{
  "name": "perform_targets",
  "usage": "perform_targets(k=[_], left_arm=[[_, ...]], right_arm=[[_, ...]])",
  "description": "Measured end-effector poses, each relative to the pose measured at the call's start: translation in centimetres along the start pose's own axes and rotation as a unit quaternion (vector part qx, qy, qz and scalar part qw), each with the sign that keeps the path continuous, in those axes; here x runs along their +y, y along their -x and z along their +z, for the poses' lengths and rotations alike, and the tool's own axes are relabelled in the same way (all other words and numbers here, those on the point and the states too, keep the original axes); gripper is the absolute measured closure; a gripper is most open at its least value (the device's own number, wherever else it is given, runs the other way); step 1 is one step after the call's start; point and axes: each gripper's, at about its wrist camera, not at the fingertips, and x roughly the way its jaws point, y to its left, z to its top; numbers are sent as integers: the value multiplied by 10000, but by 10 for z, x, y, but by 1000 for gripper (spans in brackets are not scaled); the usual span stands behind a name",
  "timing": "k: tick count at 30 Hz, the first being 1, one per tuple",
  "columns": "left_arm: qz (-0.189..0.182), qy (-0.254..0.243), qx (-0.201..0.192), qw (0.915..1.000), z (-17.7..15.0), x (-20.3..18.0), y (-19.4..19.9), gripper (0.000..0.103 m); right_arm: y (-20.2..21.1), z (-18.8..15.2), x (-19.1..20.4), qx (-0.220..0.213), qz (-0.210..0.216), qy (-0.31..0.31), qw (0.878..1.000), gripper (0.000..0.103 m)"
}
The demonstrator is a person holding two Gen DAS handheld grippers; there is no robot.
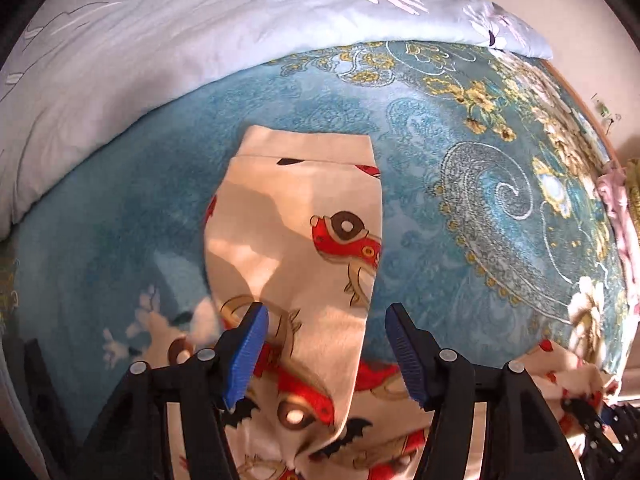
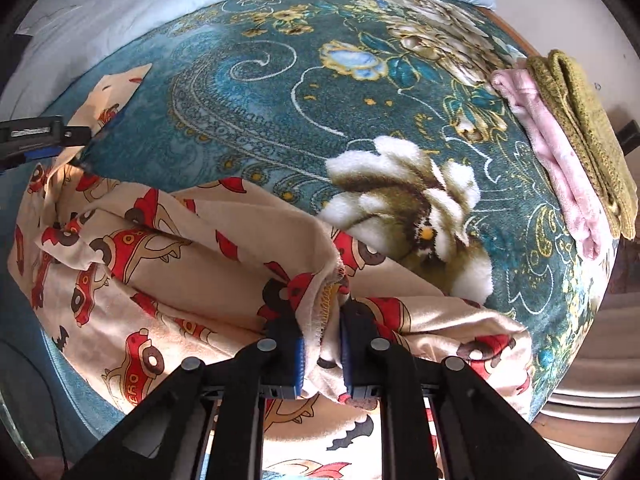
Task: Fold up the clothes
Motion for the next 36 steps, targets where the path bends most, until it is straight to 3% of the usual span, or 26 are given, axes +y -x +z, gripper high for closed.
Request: perform_targets(k=[1, 2, 3, 6, 7, 8, 9, 10, 12, 13, 14, 15, 17, 18, 19, 24, 27, 29, 31, 36], left_arm=[[147, -64, 28, 9999, 4, -4, -6, 50], [282, -112, 61, 9995, 7, -5, -10, 86], [416, -160, 94, 9990, 10, -7, -15, 103], [-155, -140, -19, 9998, 31, -10, -5, 99], [-493, -129, -265, 9983, 41, -10, 8, 99], [-1090, -30, -720, 9914, 50, -4, 30, 100], [-1773, 107, -1222, 9765, 59, 6, 54, 100], [-2443, 244, -1716, 9541, 67, 16, 78, 100], [-3156, 860, -2514, 9109, 71, 47, 108, 99], [-3235, 1192, -2688, 8994, 71, 62, 111, 97], [-3186, 1480, -2645, 8981, 70, 74, 104, 95], [-3073, 1743, -2323, 9062, 68, 82, 84, 95], [-2783, 2250, -1464, 9222, 61, 94, 35, 92], [-2622, 2502, -967, 9270, 53, 101, 10, 92], [-2479, 2785, -524, 9264, 41, 107, -12, 92], [-2747, 3581, 53, 8923, -11, 124, -44, 89], [-3028, 3660, 45, 8800, -24, 119, -40, 63], [-3157, 3643, 22, 8761, -26, 118, -36, 47], [-3264, 3616, -3, 8733, -28, 118, -32, 45], [-3491, 3530, -17, 8681, -31, 116, -24, 36]], right_arm=[[5, -1, -5, -57, -23, -75, 10000, 90], [9, 1, -9, -101, -64, -136, 9998, 90], [13, 2, -13, -145, -102, -198, 9996, 90], [26, 7, -27, -313, -235, -449, 9982, 91], [32, 10, -32, -427, -313, -555, 9971, 91], [39, 12, -38, -552, -396, -660, 9955, 91], [48, 14, -44, -736, -511, -748, 9932, 91], [59, 14, -47, -968, -654, -808, 9899, 91], [81, 11, -52, -1430, -868, -909, 9817, 91], [89, 7, -53, -1620, -947, -970, 9774, 91], [95, 0, -53, -1751, -977, -1008, 9745, 91], [94, -7, -52, -1771, -1009, -1007, 9738, 91], [85, -21, -43, -1652, -980, -865, 9776, 91], [77, -28, -36, -1500, -973, -730, 9812, 91], [69, -35, -30, -1352, -958, -599, 9844, 91], [44, -67, -11, -858, -688, -352, 9933, 91], [42, -76, -13, -778, -535, -578, 9938, 90], [44, -81, -13, -803, -421, -699, 9934, 89], [47, -84, -10, -801, -389, -697, 9936, 86], [56, -103, -3, -795, -13, -750, 9940, 68]])
